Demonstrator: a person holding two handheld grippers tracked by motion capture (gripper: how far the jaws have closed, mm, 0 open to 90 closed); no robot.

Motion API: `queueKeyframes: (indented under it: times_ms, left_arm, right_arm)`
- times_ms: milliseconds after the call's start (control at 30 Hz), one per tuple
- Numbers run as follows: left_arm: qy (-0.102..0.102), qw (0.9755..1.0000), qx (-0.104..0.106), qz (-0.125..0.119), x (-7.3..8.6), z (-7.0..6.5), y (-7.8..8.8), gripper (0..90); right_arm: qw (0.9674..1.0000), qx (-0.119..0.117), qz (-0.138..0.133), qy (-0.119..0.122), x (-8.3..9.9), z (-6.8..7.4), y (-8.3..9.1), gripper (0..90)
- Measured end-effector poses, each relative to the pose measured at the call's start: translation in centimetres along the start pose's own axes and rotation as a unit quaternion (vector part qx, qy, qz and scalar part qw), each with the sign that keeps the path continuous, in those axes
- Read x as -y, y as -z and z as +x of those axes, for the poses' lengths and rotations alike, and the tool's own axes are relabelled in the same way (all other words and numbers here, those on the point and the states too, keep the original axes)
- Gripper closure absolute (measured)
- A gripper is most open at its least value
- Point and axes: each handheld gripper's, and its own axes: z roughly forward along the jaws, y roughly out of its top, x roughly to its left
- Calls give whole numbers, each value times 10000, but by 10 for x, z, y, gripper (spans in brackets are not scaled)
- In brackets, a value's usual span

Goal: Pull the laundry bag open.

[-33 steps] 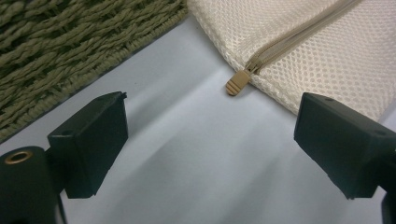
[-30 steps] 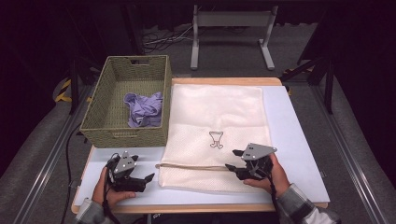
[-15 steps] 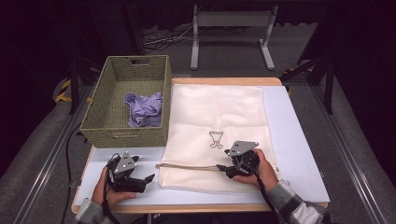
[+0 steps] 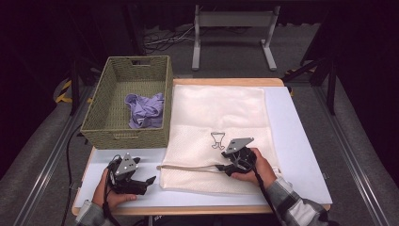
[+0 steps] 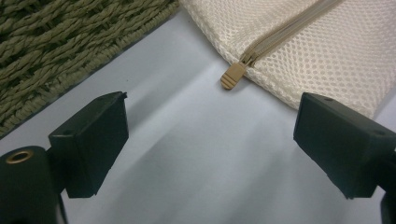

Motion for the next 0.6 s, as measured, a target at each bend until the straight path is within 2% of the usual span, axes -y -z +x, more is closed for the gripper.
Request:
queueKeyframes:
  times_ms: [33, 67, 133, 167, 267, 367, 400, 500, 600]
  left_arm:
    - [0, 10000, 0, 0, 0, 0, 0, 110]
    - [-4, 10000, -19, -3, 0, 1, 0, 111]
    - [2, 10000, -14, 4, 0, 1, 0, 110]
    - [13, 10000, -8, 11, 1, 1, 0, 111]
    - [16, 10000, 40, -4, 0, 0, 0, 111]
    - [34, 9999, 117, -8, 0, -2, 0, 111]
    - [56, 9999, 131, -22, 0, -2, 0, 111]
    - [107, 9997, 200, -93, -2, -3, 1, 111]
    - [133, 9991, 351, -182, -6, -7, -1, 110]
  right_arm:
    - [10000, 0, 0, 0, 0, 0, 0, 502]
    - [9999, -1, 79, -106, -2, -4, 0, 579]
    - [9998, 7, 113, -145, -3, -5, 1, 600]
    - [9997, 137, 182, -100, -6, -4, 0, 675]
    - [9995, 237, 198, 11, -8, -2, -1, 723]
    - [9990, 378, 184, 119, -9, -1, -2, 839]
    - [9987, 459, 161, 123, -9, -1, -3, 855]
    - [9984, 515, 133, 180, -10, -1, -5, 860]
    - [9979, 616, 83, 200, -11, -2, -7, 864]
